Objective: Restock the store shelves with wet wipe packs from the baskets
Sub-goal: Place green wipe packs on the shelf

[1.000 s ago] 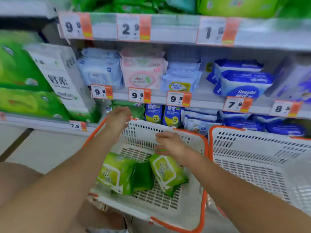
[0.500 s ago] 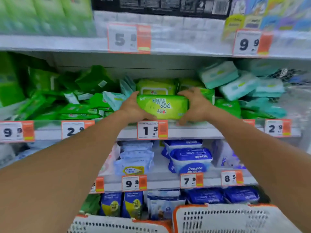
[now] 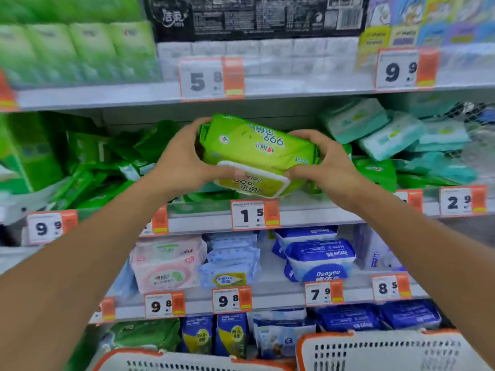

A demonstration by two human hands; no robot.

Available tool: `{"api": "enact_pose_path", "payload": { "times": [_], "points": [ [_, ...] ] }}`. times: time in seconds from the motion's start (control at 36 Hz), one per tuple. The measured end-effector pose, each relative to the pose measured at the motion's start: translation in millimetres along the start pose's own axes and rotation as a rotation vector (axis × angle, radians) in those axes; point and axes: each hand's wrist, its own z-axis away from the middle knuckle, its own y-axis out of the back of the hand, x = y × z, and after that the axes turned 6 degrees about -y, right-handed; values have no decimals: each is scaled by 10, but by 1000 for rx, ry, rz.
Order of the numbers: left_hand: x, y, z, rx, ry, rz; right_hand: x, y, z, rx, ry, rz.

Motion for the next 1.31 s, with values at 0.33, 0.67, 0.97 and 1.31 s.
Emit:
{"api": "enact_pose_path", "payload": {
  "times": [0.33,0.67,0.97,1.31],
  "points": [
    [-100,184,783,187,495,639,-408,-589,-4,-143,-381,-237],
    [-955,-171,2496,-31,1031,581,1032,-1457,1692,-466,-815,-150],
    [-1582,-522,4263,-183,1464,332,2250,-2166,3355,-518,-1344,-254],
    [-1052,-845,2708,-874,843,-21,1803,-1335,2056,-255,-902,-3]
  ]
}}
